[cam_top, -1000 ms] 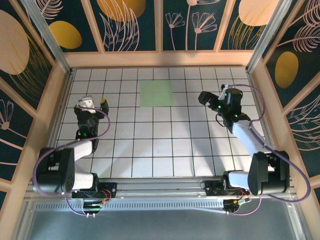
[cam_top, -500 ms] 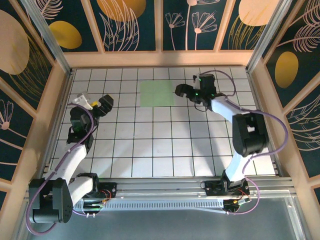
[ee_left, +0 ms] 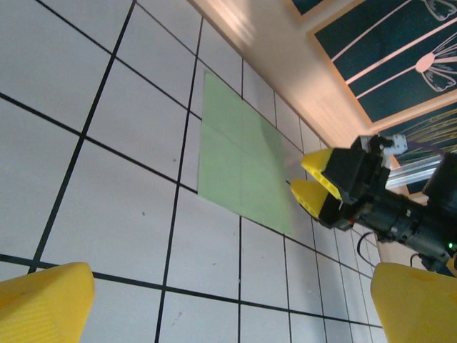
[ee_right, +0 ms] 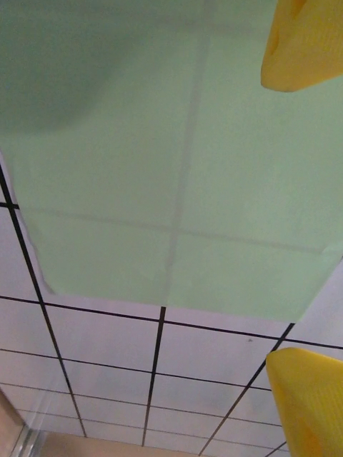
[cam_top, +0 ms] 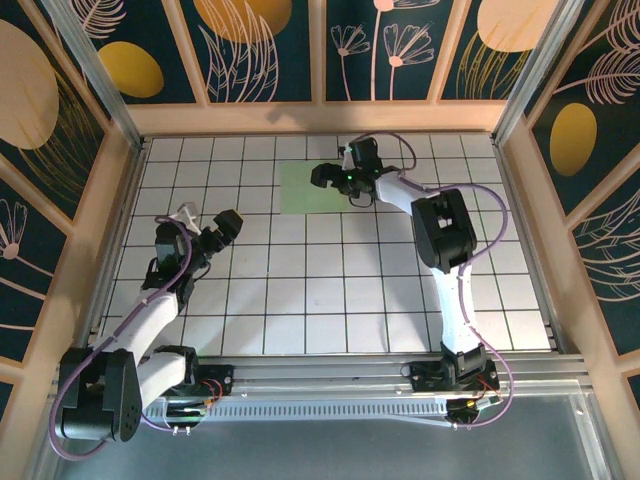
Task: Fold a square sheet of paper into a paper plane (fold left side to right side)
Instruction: Move the square sheet of paper to the center of the table.
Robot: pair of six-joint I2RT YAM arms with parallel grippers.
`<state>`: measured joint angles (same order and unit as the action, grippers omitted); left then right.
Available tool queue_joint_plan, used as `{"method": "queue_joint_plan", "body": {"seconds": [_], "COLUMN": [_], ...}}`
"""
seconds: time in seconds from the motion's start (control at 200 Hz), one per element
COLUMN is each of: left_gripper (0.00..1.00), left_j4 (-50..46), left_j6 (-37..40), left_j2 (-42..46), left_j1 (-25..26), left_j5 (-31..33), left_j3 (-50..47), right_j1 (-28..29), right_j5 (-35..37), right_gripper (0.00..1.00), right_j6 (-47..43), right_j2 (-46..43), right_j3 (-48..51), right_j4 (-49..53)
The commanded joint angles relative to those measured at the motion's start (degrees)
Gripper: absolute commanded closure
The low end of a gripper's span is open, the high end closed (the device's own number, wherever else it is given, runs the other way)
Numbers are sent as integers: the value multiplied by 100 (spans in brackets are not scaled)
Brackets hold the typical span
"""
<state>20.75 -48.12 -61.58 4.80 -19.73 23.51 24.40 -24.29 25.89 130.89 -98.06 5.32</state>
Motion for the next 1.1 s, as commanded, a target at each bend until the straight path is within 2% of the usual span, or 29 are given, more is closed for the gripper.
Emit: {"method": "queue_joint_plan", "body": {"seconds": [0.0, 0.205, 0.525, 0.776, 1.096], "left_gripper": [1, 2, 2, 3, 5], "left_j4": [17, 15, -14, -17, -167], "left_j6": [-28, 12, 14, 0, -111], "left_j2": [-95, -213, -292, -387, -687], "left_j1": [39, 65, 73, 92, 360], "left_j5": [-137, -129, -120, -206, -329], "left_j3": [-61, -41, 5, 74, 260], "right_j1": [108, 238, 320, 382, 597], "right_j5": [121, 286, 293, 89, 212], "right_gripper": [8, 9, 11, 12, 12], "right_j6": [-95, -276, -419, -179, 376], "right_j2": [376, 918, 746, -138, -1598], "right_j3": [-625, -1387, -983, 813, 3156], "right_j4": [446, 997, 1394, 530, -333]}}
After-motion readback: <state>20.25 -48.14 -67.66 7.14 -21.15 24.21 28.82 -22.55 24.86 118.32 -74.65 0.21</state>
